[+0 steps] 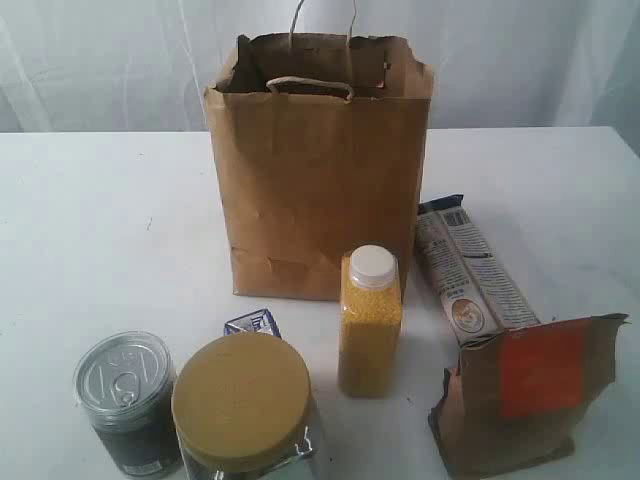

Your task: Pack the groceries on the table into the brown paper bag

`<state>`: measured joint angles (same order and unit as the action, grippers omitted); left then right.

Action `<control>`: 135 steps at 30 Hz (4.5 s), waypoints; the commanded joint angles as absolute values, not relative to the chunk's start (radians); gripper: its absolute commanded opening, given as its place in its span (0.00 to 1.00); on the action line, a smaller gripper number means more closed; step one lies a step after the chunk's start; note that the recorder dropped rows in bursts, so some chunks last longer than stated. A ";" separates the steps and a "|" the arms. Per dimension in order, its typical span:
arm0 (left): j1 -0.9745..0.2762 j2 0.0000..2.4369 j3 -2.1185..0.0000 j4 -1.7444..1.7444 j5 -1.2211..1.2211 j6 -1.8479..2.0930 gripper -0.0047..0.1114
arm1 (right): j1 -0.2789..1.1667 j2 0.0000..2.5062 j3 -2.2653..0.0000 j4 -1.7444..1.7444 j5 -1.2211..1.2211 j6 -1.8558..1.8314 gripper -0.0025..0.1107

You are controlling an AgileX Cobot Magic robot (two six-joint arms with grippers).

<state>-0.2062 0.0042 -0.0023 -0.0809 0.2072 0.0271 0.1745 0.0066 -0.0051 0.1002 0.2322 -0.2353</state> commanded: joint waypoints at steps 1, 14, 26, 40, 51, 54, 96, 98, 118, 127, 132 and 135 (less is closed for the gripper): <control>-0.212 0.000 0.000 -0.088 0.204 0.026 0.04 | 0.178 0.000 0.000 0.097 0.222 -0.230 0.02; -0.212 0.000 0.000 -0.287 0.097 -0.153 0.04 | 0.178 0.000 0.000 0.097 0.222 -0.230 0.02; -0.209 0.079 -0.116 -0.698 -0.965 -0.259 0.04 | 0.178 0.000 0.000 0.097 0.222 -0.230 0.02; -0.211 0.991 -1.158 -0.487 0.490 0.669 0.04 | 0.178 0.000 0.000 0.097 0.222 -0.230 0.02; -0.211 1.314 -1.270 -0.059 1.118 0.223 0.04 | 0.178 0.000 0.000 0.097 0.222 -0.230 0.02; -0.211 1.314 -1.236 -0.258 1.174 0.269 0.04 | 0.178 0.000 0.000 0.097 0.222 -0.230 0.02; -0.323 1.316 -0.765 -0.609 0.715 1.209 0.85 | 0.178 0.000 0.000 0.097 0.222 -0.230 0.02; -0.323 1.316 -0.765 -0.609 0.696 1.209 0.85 | 0.178 0.000 0.000 0.097 0.222 -0.230 0.02; -0.323 1.316 -0.725 -0.587 0.699 1.151 0.72 | 0.178 0.000 0.000 0.097 0.222 -0.230 0.02; -0.323 1.316 -0.721 -0.587 0.697 1.086 0.25 | 0.178 0.000 0.000 0.097 0.222 -0.230 0.02; -0.323 1.316 -0.721 -0.587 0.697 1.069 0.04 | 0.178 0.000 0.000 0.097 0.222 -0.230 0.02; -0.323 1.314 -0.742 -0.587 0.726 1.067 0.04 | 0.178 0.000 0.000 0.097 0.222 -0.230 0.02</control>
